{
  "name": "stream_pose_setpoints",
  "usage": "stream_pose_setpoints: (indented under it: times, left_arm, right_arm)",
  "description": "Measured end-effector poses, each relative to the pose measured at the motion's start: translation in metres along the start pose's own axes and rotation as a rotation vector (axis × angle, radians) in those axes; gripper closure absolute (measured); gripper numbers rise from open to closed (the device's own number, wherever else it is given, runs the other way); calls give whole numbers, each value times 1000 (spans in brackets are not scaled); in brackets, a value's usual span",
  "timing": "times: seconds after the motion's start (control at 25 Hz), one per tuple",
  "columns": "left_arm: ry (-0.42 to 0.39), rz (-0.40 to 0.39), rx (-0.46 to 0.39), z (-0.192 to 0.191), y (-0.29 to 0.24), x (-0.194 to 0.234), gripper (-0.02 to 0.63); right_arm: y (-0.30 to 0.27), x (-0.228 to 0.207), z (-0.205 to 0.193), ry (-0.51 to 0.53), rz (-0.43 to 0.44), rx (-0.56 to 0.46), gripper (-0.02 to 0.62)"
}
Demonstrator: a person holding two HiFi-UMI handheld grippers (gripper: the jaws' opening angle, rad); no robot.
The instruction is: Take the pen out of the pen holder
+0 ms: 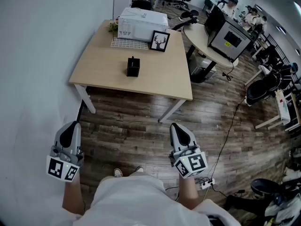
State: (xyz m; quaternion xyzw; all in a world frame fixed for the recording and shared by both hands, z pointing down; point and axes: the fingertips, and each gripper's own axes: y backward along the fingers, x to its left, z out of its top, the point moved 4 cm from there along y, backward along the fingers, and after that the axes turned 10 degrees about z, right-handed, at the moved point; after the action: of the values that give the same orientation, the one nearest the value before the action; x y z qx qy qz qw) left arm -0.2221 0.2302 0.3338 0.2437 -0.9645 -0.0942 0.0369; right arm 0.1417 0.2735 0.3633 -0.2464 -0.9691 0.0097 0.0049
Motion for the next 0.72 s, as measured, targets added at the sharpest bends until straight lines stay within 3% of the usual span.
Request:
stream_pose_setpoints:
  times: [0.48, 0.72]
  left_arm:
    - [36, 14, 26, -13, -1, -5, 592]
    - [47, 15, 39, -17, -2, -16, 592]
  right_arm:
    - [-16, -1, -5, 5, 32, 37, 597]
    - [-24, 1, -7, -33, 131, 43, 595]
